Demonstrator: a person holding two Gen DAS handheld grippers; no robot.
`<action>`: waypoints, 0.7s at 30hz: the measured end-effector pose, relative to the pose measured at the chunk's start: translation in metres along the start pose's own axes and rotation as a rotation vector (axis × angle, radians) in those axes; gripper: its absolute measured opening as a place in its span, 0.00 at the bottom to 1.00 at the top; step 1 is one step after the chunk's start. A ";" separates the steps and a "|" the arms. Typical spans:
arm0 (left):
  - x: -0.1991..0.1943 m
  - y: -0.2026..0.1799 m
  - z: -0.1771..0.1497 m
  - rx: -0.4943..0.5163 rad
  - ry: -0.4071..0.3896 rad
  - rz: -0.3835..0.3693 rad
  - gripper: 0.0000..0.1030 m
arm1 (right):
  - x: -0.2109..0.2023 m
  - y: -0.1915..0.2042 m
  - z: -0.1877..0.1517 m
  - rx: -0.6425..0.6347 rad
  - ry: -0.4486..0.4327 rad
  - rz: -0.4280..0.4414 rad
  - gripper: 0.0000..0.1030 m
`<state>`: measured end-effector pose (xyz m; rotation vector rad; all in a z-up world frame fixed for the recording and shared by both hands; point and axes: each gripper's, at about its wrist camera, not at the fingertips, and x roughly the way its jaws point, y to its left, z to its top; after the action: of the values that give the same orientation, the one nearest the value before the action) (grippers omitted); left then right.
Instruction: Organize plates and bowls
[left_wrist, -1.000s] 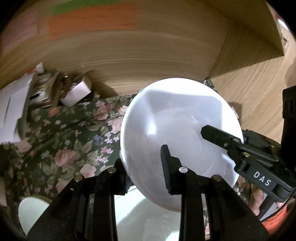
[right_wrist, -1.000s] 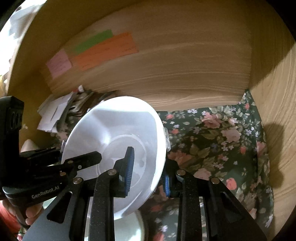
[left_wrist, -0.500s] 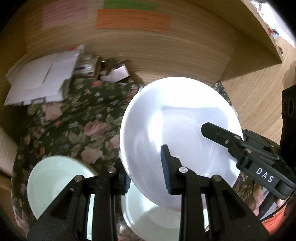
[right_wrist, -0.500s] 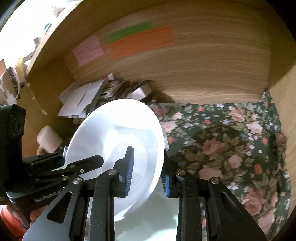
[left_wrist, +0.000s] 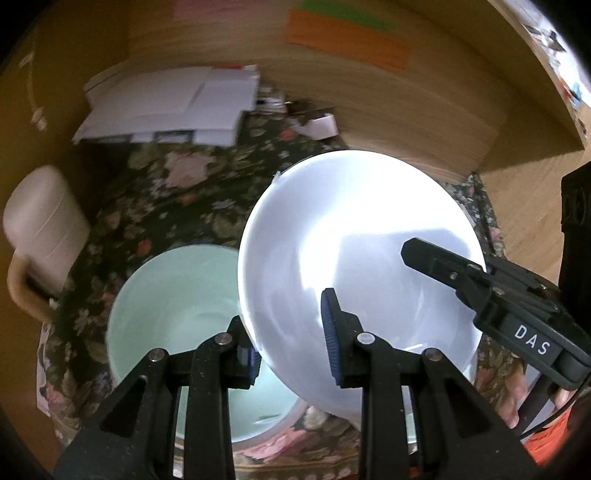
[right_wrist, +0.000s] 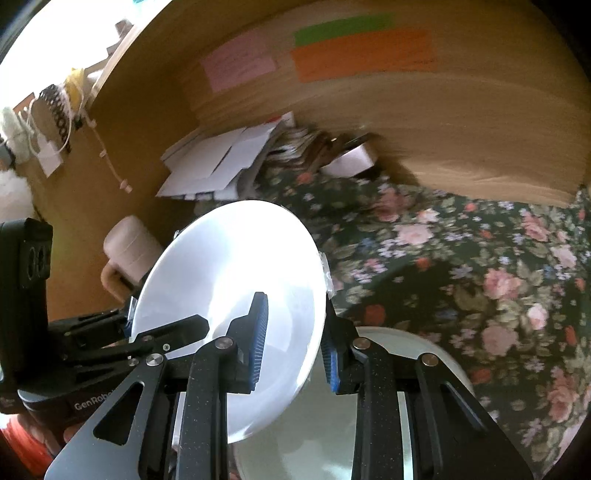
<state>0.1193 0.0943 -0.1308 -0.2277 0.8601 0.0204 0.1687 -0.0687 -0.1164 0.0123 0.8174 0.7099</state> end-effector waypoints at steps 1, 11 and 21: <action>-0.001 0.006 -0.002 -0.010 0.001 0.004 0.28 | 0.004 0.004 -0.001 -0.004 0.006 0.008 0.24; -0.007 0.055 -0.016 -0.091 0.009 0.042 0.28 | 0.043 0.036 -0.007 -0.038 0.073 0.080 0.24; -0.004 0.086 -0.030 -0.132 0.026 0.046 0.28 | 0.070 0.055 -0.019 -0.066 0.134 0.116 0.24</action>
<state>0.0843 0.1723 -0.1630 -0.3321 0.8908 0.1176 0.1572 0.0102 -0.1610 -0.0485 0.9266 0.8542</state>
